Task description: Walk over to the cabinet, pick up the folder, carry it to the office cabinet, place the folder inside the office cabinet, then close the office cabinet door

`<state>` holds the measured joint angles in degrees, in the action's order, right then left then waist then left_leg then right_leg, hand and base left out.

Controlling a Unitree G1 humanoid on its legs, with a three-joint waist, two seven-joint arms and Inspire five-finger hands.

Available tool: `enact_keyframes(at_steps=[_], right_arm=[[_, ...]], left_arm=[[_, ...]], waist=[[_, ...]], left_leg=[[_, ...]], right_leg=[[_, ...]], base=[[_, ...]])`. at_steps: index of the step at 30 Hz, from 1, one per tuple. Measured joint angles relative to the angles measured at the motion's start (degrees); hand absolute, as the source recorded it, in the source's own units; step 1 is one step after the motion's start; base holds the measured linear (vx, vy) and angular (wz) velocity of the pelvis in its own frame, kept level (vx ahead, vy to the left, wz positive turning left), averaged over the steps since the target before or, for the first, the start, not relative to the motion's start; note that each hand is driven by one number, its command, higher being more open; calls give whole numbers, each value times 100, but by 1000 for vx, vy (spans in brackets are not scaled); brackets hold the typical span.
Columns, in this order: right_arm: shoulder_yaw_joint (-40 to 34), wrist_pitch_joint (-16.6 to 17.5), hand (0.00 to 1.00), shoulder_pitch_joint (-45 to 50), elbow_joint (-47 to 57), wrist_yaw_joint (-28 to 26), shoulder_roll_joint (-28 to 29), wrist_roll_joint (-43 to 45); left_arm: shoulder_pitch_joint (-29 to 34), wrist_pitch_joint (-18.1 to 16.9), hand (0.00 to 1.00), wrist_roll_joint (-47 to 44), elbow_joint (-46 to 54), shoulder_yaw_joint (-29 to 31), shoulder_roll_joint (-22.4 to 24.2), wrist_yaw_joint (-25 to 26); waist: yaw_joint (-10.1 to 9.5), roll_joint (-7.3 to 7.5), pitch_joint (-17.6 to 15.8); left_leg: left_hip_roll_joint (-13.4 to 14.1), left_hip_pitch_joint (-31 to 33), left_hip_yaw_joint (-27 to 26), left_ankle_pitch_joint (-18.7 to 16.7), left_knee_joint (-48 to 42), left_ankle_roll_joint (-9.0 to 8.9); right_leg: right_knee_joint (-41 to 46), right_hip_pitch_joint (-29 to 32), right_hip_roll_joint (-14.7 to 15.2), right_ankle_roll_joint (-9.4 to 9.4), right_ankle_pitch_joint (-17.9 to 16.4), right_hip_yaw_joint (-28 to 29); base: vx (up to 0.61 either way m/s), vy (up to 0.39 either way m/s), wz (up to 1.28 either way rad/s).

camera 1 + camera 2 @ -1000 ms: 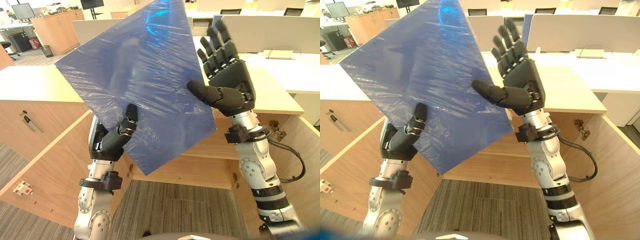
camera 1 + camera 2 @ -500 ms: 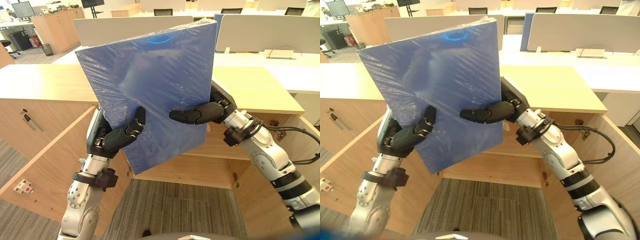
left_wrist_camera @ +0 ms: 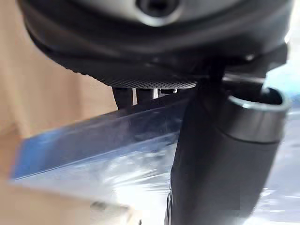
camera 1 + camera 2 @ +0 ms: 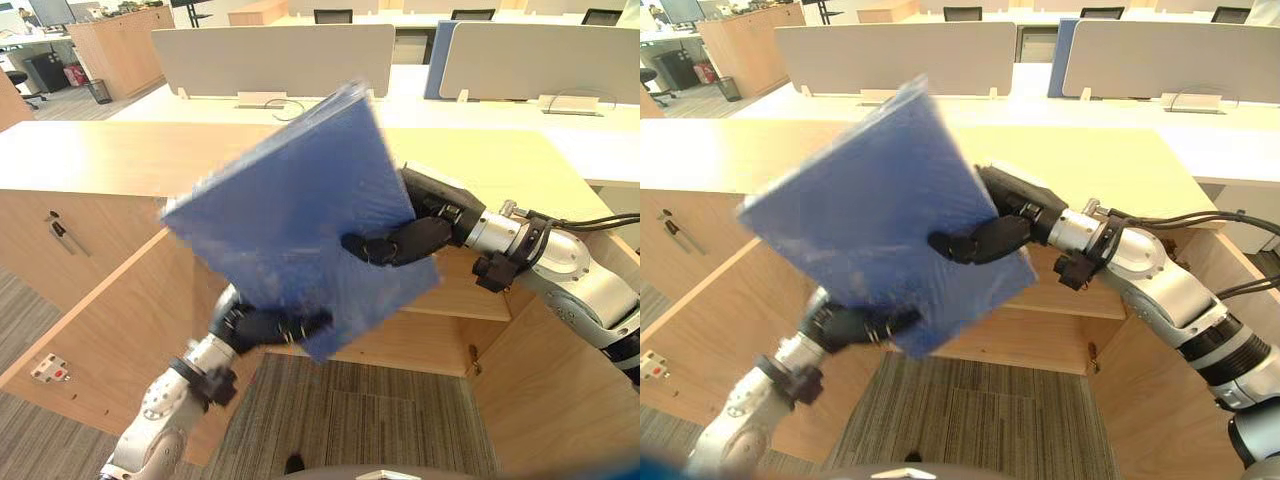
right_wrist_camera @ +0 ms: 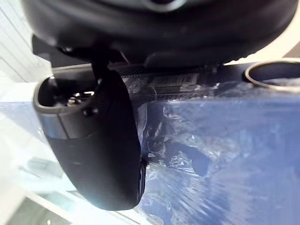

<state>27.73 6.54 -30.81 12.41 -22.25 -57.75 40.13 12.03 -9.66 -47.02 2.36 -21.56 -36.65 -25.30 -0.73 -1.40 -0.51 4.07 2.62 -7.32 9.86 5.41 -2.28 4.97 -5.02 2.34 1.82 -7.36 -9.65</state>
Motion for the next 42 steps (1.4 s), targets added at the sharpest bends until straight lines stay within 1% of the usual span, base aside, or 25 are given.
enact_keyframes(at_steps=[4,6,7,8,10,11,14,16,17,18,21,23,24,27,28,30,34,35,36,37,38,39,40,41,42], right_arm=[[-4,91,0,-5,424,-45,694,-286],[-4,187,0,3,522,-36,991,-642],[-3,224,0,30,566,-22,1118,-901],[1,319,0,159,634,4,1294,-1399],[47,390,0,367,647,23,1418,-1685],[125,403,0,619,627,26,1570,-2035],[744,476,0,934,-187,43,1774,-3078],[978,477,0,933,-616,45,1776,-3513],[1210,476,0,933,-1246,64,1769,-4109],[1292,470,0,935,-1528,77,1767,-4349],[1510,374,0,935,-2756,114,1765,-5405],[1502,346,0,936,-3306,214,1777,-5698],[1473,322,0,944,-3687,314,1898,-5850],[931,90,0,1157,-4627,482,2449,-6262],[556,-46,0,1214,-5006,575,2754,-6251],[-97,-223,0,1227,-5435,779,3217,-6111],[-906,-457,0,1230,-5733,1229,4069,-4769],[-1191,-513,0,1225,-5801,1421,4381,-4083],[-1316,-521,0,1217,-5831,1511,4503,-3805],[-1390,-525,0,1218,-5844,1709,4661,-3135],[-1468,-525,0,1218,-5858,1845,4831,-2476],[-1485,-519,0,1218,-5857,1897,4915,-2148],[-1487,-513,0,1221,-5858,1971,5047,-1588],[-1518,-475,0,1245,-5851,2015,5224,-1063],[-1518,-417,0,1310,-5832,2016,5270,-715]], left_arm=[[3,709,100,1065,-1305,-732,-1,-401],[-6,764,100,1576,-1853,-695,82,-447],[-31,754,100,1950,-2152,-606,221,-385],[-130,712,100,2849,-2781,-318,670,-170],[-222,686,100,3332,-3397,33,1103,0],[-273,629,100,3880,-3908,398,1477,280],[-420,567,100,4925,-5335,1217,2057,900],[-440,569,100,5222,-5744,1517,2191,1110],[-437,568,100,5384,-6039,1953,2346,1304],[-436,562,100,5440,-6058,2080,2421,1377],[-466,423,100,6143,-6035,2283,2658,1680],[-472,387,100,6295,-6035,2422,2811,1848],[-462,387,100,6259,-6055,2541,2923,1945],[-472,411,100,6086,-6167,2653,2970,2126],[-506,452,100,5958,-6222,2689,2995,2255],[-618,543,100,5744,-6297,2812,3037,2352],[-692,654,100,5361,-6330,2935,3028,2434],[-691,665,100,5211,-6336,2931,3031,2516],[-698,667,100,5168,-6346,2931,3041,2554],[-728,672,100,5098,-6404,2945,3079,2646],[-790,679,100,5031,-6560,2997,3085,2739],[-812,687,100,4982,-6626,3039,3083,2774],[-823,714,100,4961,-6681,3162,3071,2813],[-806,736,100,4911,-6738,3336,3037,2875],[-804,755,100,4856,-6809,3481,3088,2935]], waist=[[105,7,2],[102,7,2],[101,7,4],[66,11,7],[13,36,19],[-38,82,43],[-97,200,70],[-137,211,62],[-168,197,10],[-181,185,-2],[-237,12,-120],[-196,-125,-255],[-195,-168,-315],[-137,-119,-449],[-126,-120,-539],[-102,-159,-672],[-89,-100,-863],[-90,-116,-885],[-89,-139,-902],[-91,-198,-947],[-92,-213,-960],[-91,-202,-961],[-89,-121,-970],[-65,6,-971],[-54,-29,-929]], left_leg=[[29,19,-39,6,-2,-9],[53,19,-52,8,-1,-12],[74,21,-53,6,0,-14],[91,30,-53,-1,1,-19],[93,40,-53,-12,1,-34],[98,48,-57,-12,1,-35],[121,48,-126,-2,1,-22],[137,53,-193,-3,1,-22],[141,51,-239,-8,1,-29],[137,50,-245,-8,0,-29],[82,9,-317,-30,-1,-26],[31,-49,-384,-79,-3,18],[-28,-100,-473,-135,-9,52],[-314,-282,-479,-282,-33,129],[-414,-340,-472,-330,-34,180],[-481,-346,-463,-344,-36,237],[-465,-343,-464,-417,-36,328],[-401,-352,-465,-465,-36,361],[-353,-362,-466,-488,-35,375],[-228,-418,-462,-539,-35,369],[-127,-483,-491,-593,-35,282],[-86,-514,-509,-624,-34,232],[-72,-582,-558,-678,-34,100],[-72,-678,-600,-730,-33,-22],[41,-710,-618,-765,-33,-112]], right_leg=[[28,58,-20,0,0,53],[43,74,-37,-1,0,70],[45,78,-41,-7,-3,74],[25,84,-43,-11,-3,77],[6,86,-44,-18,2,78],[-7,92,-48,-26,7,84],[-15,124,-65,-46,27,165],[-15,168,-74,-50,51,237],[-23,180,-76,-41,76,267],[-22,181,-70,-33,82,274],[-5,193,-23,9,103,355],[101,230,38,81,48,434],[379,364,116,143,-119,547],[1249,613,456,281,-636,623],[1381,611,570,358,-716,592],[1399,613,701,381,-710,351],[1384,612,782,566,-617,-112],[1508,672,746,713,-534,-146],[1685,754,727,774,-501,-141],[1789,890,718,692,-600,-228],[1585,1013,721,507,-643,-285],[1465,1091,723,431,-581,-281],[1190,1197,725,293,-358,-263],[1116,1294,735,210,223,-205],[1116,1281,642,157,174,-216]], base=[[1,-8,-8],[-21,-13,-6],[-40,-15,-2],[-46,-3,0],[-40,3,0],[0,0,0],[-8,-2,-11],[-11,1,-21],[-19,7,-15],[-23,11,-11],[-32,42,-12],[-29,66,-25],[-12,70,-37],[31,67,-10],[68,66,10],[64,60,7],[55,34,0],[59,29,-7],[58,35,-11],[10,24,-14],[-12,6,-13],[-24,-25,-14],[4,-113,-15],[79,-184,-19],[161,-237,-22]])
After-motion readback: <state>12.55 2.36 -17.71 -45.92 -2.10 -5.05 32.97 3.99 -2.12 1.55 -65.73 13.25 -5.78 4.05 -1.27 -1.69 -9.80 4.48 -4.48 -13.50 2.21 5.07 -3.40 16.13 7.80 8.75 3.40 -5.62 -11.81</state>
